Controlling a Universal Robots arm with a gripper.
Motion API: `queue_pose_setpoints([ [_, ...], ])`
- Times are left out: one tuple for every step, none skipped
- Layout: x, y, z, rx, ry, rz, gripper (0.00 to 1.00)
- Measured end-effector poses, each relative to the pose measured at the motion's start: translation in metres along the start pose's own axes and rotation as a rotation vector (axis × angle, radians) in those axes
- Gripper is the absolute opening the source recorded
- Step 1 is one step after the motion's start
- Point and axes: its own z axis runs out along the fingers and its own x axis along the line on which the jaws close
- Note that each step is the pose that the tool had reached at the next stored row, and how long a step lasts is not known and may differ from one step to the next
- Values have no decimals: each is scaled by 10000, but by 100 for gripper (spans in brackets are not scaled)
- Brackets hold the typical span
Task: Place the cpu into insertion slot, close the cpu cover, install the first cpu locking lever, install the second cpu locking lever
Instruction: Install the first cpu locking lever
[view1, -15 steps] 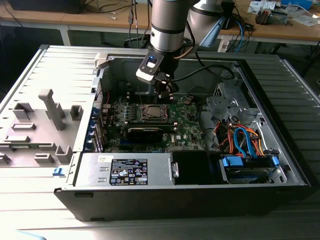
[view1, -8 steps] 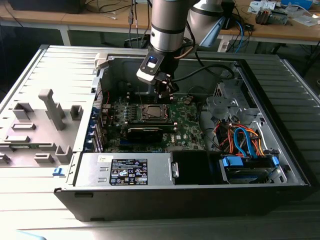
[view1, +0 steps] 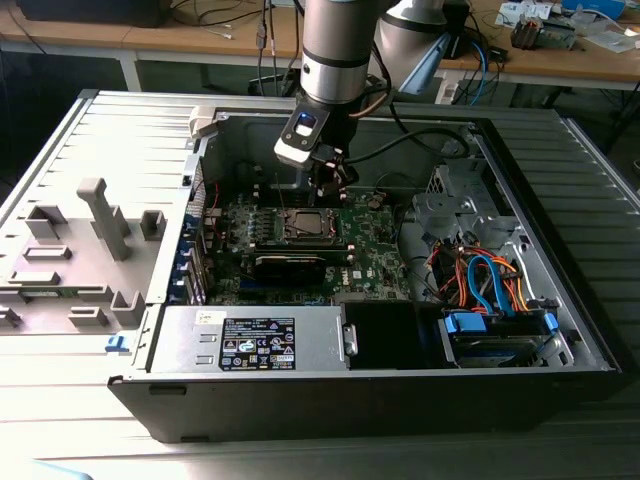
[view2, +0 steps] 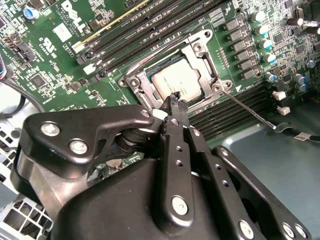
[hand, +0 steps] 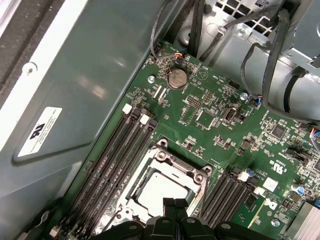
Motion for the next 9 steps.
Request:
queue_pose_setpoints([
  [0,0,0,0,0,-19,11],
  [0,0,0,0,-1,-48,11],
  [0,0,0,0,-2,-89,11],
  [0,0,0,-1,-3,-121,11],
  [0,0,0,0,-4,-142,11],
  [0,0,0,0,-5,-160,11],
  [0,0,0,-1,-5,-178,11],
  [0,0,0,-1,-7,-215,11],
  [0,0,0,-1,-7,-238,11],
])
